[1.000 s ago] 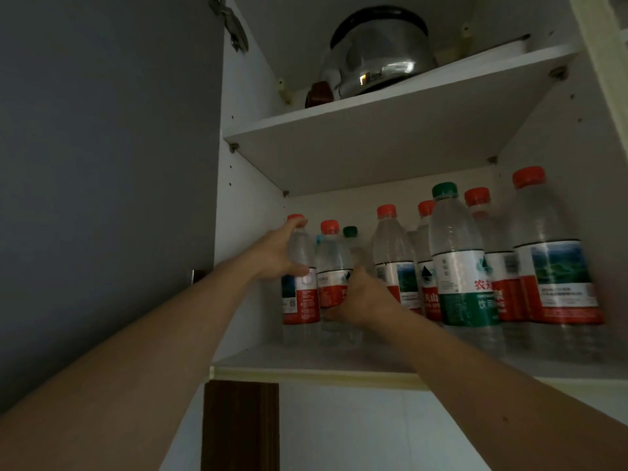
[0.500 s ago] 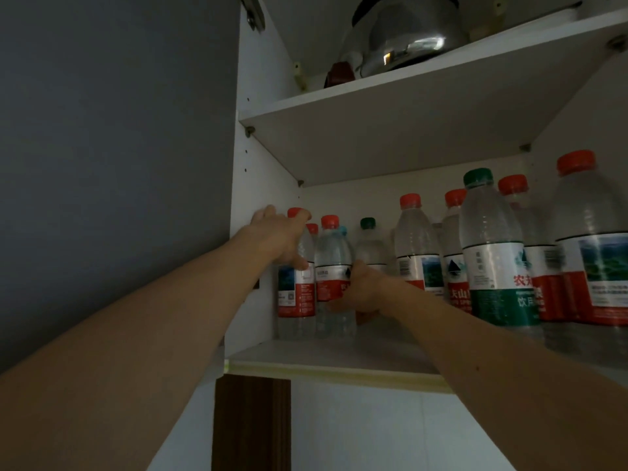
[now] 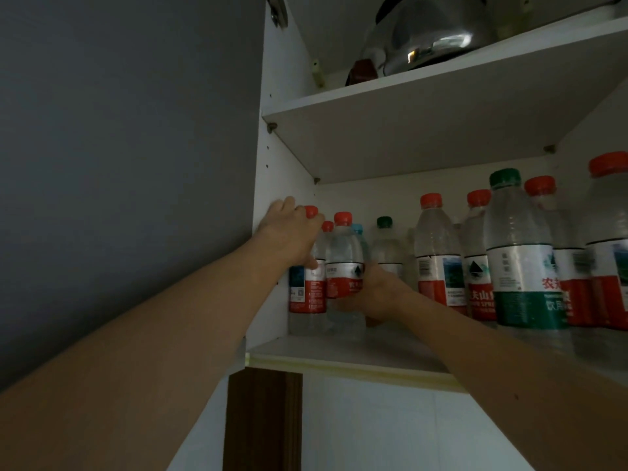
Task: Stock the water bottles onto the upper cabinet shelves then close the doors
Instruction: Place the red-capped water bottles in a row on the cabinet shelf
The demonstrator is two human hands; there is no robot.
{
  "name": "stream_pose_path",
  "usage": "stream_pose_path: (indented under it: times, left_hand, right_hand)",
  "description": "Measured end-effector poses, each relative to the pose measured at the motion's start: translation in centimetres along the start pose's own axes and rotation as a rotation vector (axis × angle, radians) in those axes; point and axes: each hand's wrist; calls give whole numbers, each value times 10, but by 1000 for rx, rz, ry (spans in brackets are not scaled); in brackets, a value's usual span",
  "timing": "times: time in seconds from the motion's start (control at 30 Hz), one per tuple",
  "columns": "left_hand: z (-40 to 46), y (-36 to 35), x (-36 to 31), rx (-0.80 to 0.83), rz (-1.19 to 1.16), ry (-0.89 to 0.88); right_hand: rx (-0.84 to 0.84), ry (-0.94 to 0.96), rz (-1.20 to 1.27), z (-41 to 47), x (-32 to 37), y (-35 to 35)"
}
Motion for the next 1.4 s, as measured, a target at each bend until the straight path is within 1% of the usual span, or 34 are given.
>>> stream_pose_path:
  times: [0.13, 0.2, 0.27, 0.33, 0.43, 0.47, 0.53, 0.6, 0.67, 0.73, 0.8, 0.87, 0.97, 1.13, 1.3, 1.4]
  left_hand:
    - [-8, 6, 3, -57, -42, 13]
    - [-10, 14, 2, -133, -130, 47]
    - [-10, 22, -3, -227, -302, 79]
    - [-9, 32, -11, -315, -566, 116]
    - [-5, 41, -31, -434, -915, 147]
    - [-3, 43, -39, -454, -993, 141]
    - [-2, 45, -57, -460, -1081, 101]
    - [-1, 45, -76, -463, -1073, 33]
    - [0, 47, -93, -467, -1082, -5]
    - [2, 48, -110, -429, -1155, 18]
    - [5, 45, -125, -317, -1265, 51]
    - [6, 39, -138, -203, -1392, 47]
    - [5, 29, -153, -136, -1525, 9]
    - [4, 25, -171, -140, -1633, -24]
    - [6, 30, -164, -94, -1619, -45]
    - [3, 33, -155, -60, -1509, -38]
  right_hand:
    - [43, 47, -10, -14, 1, 3]
    - [-12, 80, -44, -25, 3, 9]
    - [-161, 115, -126, -39, 6, 21]
    - [-313, 158, -204, -57, 10, 36]
    - [-607, 321, -282, -87, 13, 66]
    - [-711, 366, -305, -98, 12, 76]
    - [-884, 390, -371, -118, 8, 92]
    - [-962, 340, -437, -135, -1, 106]
    - [-921, 219, -499, -147, -11, 114]
    - [-809, 42, -471, -155, -18, 117]
    - [-697, -72, -394, -162, -23, 116]
    - [-623, -129, -366, -167, -28, 113]
    - [-585, -166, -369, -169, -37, 105]
    - [-571, -181, -388, -167, -44, 100]
    - [-561, -130, -404, -164, -48, 103]
    - [-534, -113, -400, -159, -50, 105]
Point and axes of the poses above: each hand's wrist, its own z-axis towards the middle knuckle, its own y-axis out of the back of the hand, x = y × z, and after that the axes turned 2 degrees about -y, right-handed
